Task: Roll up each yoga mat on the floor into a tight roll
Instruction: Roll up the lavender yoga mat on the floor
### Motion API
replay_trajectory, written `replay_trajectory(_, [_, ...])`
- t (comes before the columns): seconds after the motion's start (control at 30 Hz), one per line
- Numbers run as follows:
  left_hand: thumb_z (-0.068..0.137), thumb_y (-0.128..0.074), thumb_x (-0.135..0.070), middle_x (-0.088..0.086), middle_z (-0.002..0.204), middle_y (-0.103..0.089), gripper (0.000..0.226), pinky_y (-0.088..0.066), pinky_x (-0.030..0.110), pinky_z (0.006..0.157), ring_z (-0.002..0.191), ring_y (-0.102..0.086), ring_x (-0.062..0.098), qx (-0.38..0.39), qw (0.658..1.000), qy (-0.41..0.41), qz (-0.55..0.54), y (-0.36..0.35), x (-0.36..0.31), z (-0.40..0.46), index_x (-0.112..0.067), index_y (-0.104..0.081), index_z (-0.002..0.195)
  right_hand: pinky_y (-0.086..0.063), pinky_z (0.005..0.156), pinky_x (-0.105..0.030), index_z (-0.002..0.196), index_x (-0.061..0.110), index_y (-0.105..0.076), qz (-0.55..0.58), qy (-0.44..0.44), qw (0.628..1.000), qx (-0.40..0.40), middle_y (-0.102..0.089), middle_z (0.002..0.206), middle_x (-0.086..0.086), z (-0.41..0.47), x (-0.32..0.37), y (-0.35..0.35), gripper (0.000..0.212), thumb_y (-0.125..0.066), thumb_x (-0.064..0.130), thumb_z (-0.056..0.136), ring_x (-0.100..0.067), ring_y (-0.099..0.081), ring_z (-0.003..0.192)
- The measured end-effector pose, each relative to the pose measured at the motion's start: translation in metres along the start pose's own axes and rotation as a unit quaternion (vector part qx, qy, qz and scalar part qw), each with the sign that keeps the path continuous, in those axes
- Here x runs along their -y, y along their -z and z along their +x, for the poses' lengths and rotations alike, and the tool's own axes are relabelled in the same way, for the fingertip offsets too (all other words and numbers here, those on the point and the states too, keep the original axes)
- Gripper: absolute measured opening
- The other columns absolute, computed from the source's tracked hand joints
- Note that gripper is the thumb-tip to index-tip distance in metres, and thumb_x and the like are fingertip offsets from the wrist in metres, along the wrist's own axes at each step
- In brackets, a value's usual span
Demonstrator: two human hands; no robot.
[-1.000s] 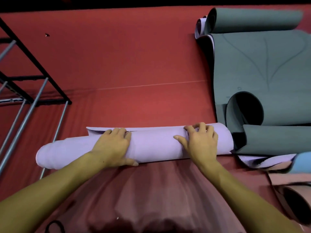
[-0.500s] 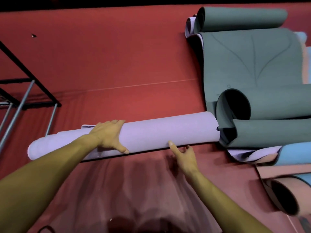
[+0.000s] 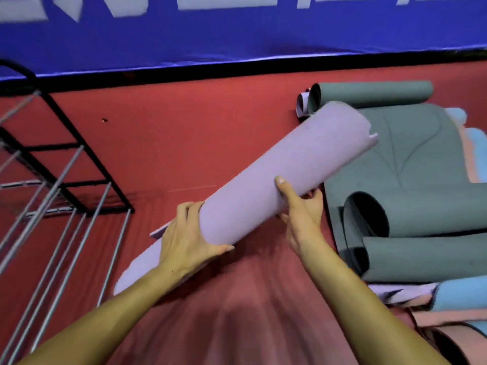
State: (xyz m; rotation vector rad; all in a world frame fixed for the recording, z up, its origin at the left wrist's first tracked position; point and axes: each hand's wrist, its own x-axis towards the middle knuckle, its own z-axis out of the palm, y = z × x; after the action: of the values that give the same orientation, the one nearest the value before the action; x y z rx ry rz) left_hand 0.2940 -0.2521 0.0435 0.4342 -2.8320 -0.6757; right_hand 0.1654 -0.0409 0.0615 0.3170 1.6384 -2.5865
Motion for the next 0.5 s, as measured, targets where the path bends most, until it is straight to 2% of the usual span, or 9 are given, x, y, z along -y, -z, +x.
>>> replay_trajectory(0.07, [0.043,-0.079,-0.092,-0.015,0.137,-0.04,0.124,-0.052,0.044,0.098,0.12,-0.06,0.019,-0.01,0.999,-0.003,-0.051,0.042,-0.023,0.008,-0.043,-0.033,0.148,-0.059,0.093,-0.057,0.136,0.02,-0.05,-0.058,0.09,0.993,0.05,-0.068,0.132,0.002,-0.007,0.062,-0.03,0.104,-0.103,0.042,0.05,-0.017,-0.071,0.115])
replay_trajectory(0.17, [0.05,-0.067,-0.099,-0.01,0.146,-0.039,0.128,-0.05,0.048,0.106,0.121,-0.058,0.015,-0.049,0.979,-0.055,-0.19,0.131,-0.059,0.033,-0.044,-0.023,0.157,-0.056,0.102,-0.04,0.141,0.02,-0.046,-0.139,0.194,0.962,0.133,-0.061,0.141,0.003,-0.035,0.139,-0.06,0.111,-0.103,0.045,0.05,-0.009,-0.064,0.123])
replay_trajectory(0.23, [0.056,-0.075,-0.09,-0.004,0.162,-0.034,0.126,-0.044,0.046,0.115,0.139,-0.05,0.018,-0.085,0.936,-0.117,-0.32,0.207,-0.099,0.044,-0.051,-0.016,0.16,-0.053,0.103,-0.031,0.144,0.022,-0.043,-0.179,0.231,0.938,0.184,-0.057,0.144,0.006,-0.063,0.17,-0.071,0.112,-0.102,0.043,0.051,-0.005,-0.06,0.127])
replay_trajectory(0.3, [0.064,-0.082,-0.077,-0.002,0.17,-0.024,0.116,-0.042,0.042,0.115,0.149,-0.04,0.018,-0.104,0.892,-0.189,-0.398,0.275,-0.142,0.04,-0.062,-0.013,0.156,-0.052,0.104,-0.031,0.145,0.027,-0.041,-0.23,0.227,0.914,0.247,-0.056,0.145,0.009,-0.088,0.184,-0.071,0.114,-0.102,0.045,0.052,-0.006,-0.06,0.129])
replay_trajectory(0.33, [0.067,-0.085,-0.068,-0.002,0.17,-0.025,0.112,-0.043,0.04,0.114,0.151,-0.039,0.016,-0.099,0.888,-0.217,-0.394,0.296,-0.159,0.033,-0.063,-0.015,0.155,-0.053,0.104,-0.032,0.146,0.028,-0.04,-0.271,0.218,0.892,0.29,-0.056,0.144,0.011,-0.101,0.19,-0.07,0.113,-0.102,0.046,0.053,-0.007,-0.06,0.128])
replay_trajectory(0.4, [0.07,-0.086,-0.057,-0.009,0.161,-0.043,0.101,-0.047,0.032,0.111,0.144,-0.044,0.004,-0.076,0.906,-0.242,-0.338,0.312,-0.178,0.012,-0.051,-0.033,0.156,-0.053,0.104,-0.029,0.147,0.028,-0.038,-0.344,0.213,0.841,0.36,-0.054,0.145,0.012,-0.124,0.207,-0.067,0.111,-0.102,0.044,0.058,-0.009,-0.058,0.131])
replay_trajectory(0.43, [0.07,-0.085,-0.058,-0.015,0.151,-0.053,0.09,-0.047,0.03,0.108,0.137,-0.049,-0.001,-0.074,0.917,-0.24,-0.309,0.311,-0.18,0.002,-0.042,-0.047,0.15,-0.052,0.105,-0.026,0.151,0.028,-0.034,-0.351,0.223,0.828,0.376,-0.051,0.149,0.012,-0.136,0.221,-0.068,0.114,-0.102,0.04,0.06,-0.008,-0.056,0.134])
replay_trajectory(0.5, [0.07,-0.083,-0.059,-0.019,0.135,-0.064,0.068,-0.044,0.03,0.105,0.129,-0.055,0.001,-0.08,0.926,-0.245,-0.276,0.307,-0.179,-0.019,-0.034,-0.065,0.13,-0.045,0.11,-0.022,0.16,0.034,-0.018,-0.345,0.278,0.809,0.386,-0.037,0.161,0.015,-0.159,0.255,-0.07,0.131,-0.103,0.032,0.061,0.0,-0.044,0.143])
